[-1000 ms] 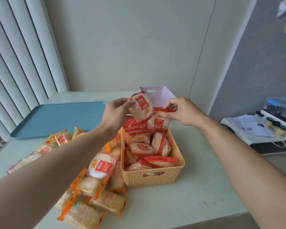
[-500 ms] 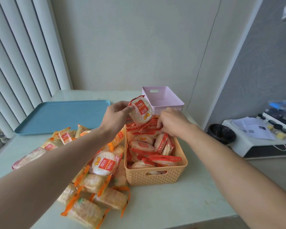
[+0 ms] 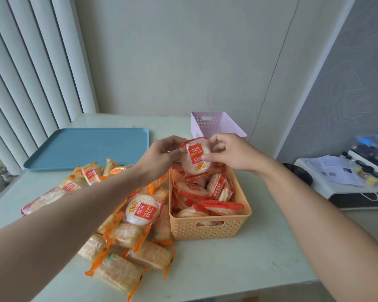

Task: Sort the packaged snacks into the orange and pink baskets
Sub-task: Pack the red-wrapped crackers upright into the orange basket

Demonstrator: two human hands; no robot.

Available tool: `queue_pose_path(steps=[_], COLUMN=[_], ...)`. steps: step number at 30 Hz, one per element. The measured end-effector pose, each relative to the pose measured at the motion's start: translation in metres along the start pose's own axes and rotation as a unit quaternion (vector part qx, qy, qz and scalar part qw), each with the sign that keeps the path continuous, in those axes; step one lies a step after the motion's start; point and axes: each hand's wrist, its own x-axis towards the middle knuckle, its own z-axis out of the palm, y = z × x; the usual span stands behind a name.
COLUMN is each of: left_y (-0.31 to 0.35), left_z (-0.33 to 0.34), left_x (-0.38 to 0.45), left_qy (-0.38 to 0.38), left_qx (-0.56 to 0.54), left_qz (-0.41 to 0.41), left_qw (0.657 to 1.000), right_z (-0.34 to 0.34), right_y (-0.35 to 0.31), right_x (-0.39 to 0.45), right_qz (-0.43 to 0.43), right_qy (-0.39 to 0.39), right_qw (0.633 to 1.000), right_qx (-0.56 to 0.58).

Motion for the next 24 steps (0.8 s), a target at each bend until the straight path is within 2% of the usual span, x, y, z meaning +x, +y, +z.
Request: queue_pose_path(steps=[1, 3, 5, 6, 8, 10, 11, 12, 14, 16, 17, 20, 23, 24], left_y=[-0.001, -0.002, -0.004, -0.005, -0.002, -0.001, -0.003, -0.005, -0.011, -0.013, -0.013, -0.013, -0.017, -0.020], left_z=[0.001, 0.001, 0.000, 0.000, -0.001, -0.002, -0.002, -0.001, 0.000, 0.002, 0.004, 0.006, 0.003, 0.002], left_x=[0.000, 0.001, 0.002, 0.002, 0.000, -0.001, -0.001, -0.002, -0.001, 0.000, 0.001, 0.005, 0.011, 0.013], left_qy=[-0.009, -0.012, 0.017, 0.036, 0.072, 0.074, 0.061, 0.043, 0.007, -0.011, -0.013, -0.005, 0.008, 0.009], left_qx=[0.023, 0.138, 0.243, 0.233, 0.110, -0.003, -0.011, 0.015, 0.137, 0.272, 0.301, 0.279, 0.332, 0.350], left_qz=[0.004, 0.017, 0.028, 0.031, 0.017, -0.003, -0.007, -0.011, -0.013, 0.014, 0.027, 0.053, 0.066, 0.064], left_qw=[1.000, 0.990, 0.970, 0.971, 0.991, 0.997, 0.998, 0.999, 0.990, 0.962, 0.953, 0.959, 0.941, 0.934], right_z=[0.004, 0.016, 0.027, 0.029, 0.025, 0.018, 0.016, 0.014, 0.015, 0.019, 0.022, 0.031, 0.023, 0.019], right_y=[0.003, 0.005, 0.006, 0.005, 0.004, 0.000, -0.001, -0.002, -0.004, -0.009, -0.011, -0.013, -0.013, -0.015], right_x=[0.001, 0.000, -0.003, -0.004, -0.004, -0.004, -0.003, -0.002, -0.002, -0.003, -0.004, -0.005, -0.010, -0.014], right_qz=[-0.003, -0.001, 0.014, 0.020, 0.027, 0.028, 0.025, 0.018, -0.021, -0.074, -0.091, -0.097, -0.062, -0.052], right_qy=[0.012, 0.044, 0.087, 0.100, 0.094, 0.072, 0.081, 0.102, 0.132, 0.112, 0.091, 0.044, 0.090, 0.074], right_qw=[1.000, 0.996, 0.988, 0.986, 0.991, 0.997, 0.996, 0.994, 0.990, 0.991, 0.990, 0.984, 0.983, 0.982], right_qx=[-0.018, -0.073, -0.128, -0.134, -0.087, -0.004, 0.028, 0.043, 0.032, -0.021, -0.058, -0.145, -0.145, -0.163])
